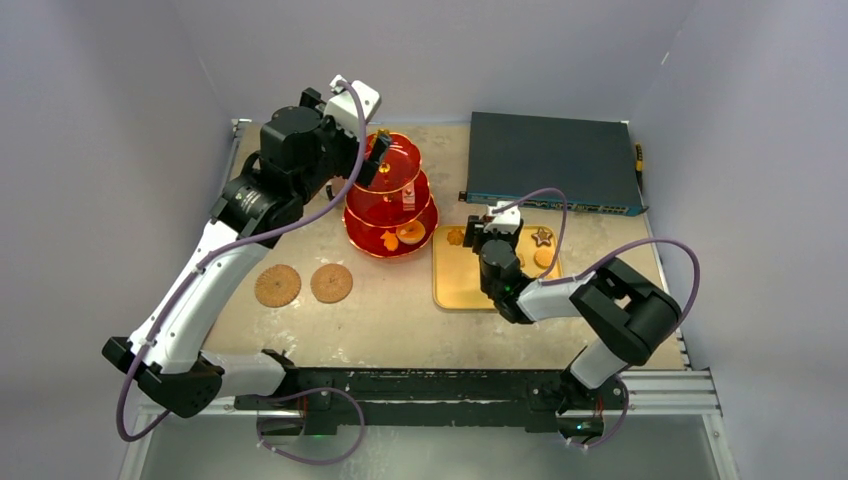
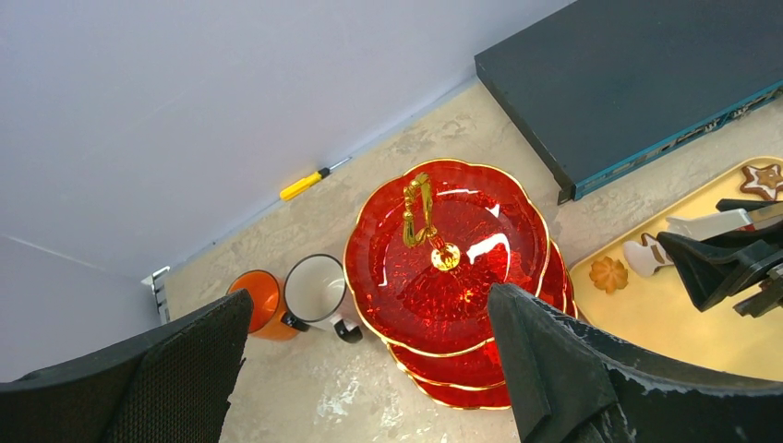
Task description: Serve the afternoon tea
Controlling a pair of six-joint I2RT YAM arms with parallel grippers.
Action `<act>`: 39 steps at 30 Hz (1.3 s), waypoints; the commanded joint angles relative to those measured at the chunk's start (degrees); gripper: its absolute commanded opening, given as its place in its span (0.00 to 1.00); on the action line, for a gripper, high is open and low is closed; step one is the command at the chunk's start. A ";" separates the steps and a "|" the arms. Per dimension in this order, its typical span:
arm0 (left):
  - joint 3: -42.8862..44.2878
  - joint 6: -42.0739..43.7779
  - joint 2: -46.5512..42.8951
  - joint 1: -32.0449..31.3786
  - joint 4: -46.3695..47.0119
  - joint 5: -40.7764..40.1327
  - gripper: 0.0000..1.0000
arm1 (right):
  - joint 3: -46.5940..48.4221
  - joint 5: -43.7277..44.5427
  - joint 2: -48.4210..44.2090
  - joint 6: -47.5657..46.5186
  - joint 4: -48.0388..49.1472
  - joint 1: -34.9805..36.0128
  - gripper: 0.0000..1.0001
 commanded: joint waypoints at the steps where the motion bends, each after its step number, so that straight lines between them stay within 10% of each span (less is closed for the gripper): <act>1: 0.42 0.53 -1.82 0.25 1.22 -0.05 0.99 | 2.26 -0.52 0.84 1.83 -0.23 -0.38 0.66; 39: 1.12 0.47 -2.17 0.25 1.00 0.54 0.98 | 1.40 0.53 2.28 7.64 -5.30 -0.97 0.62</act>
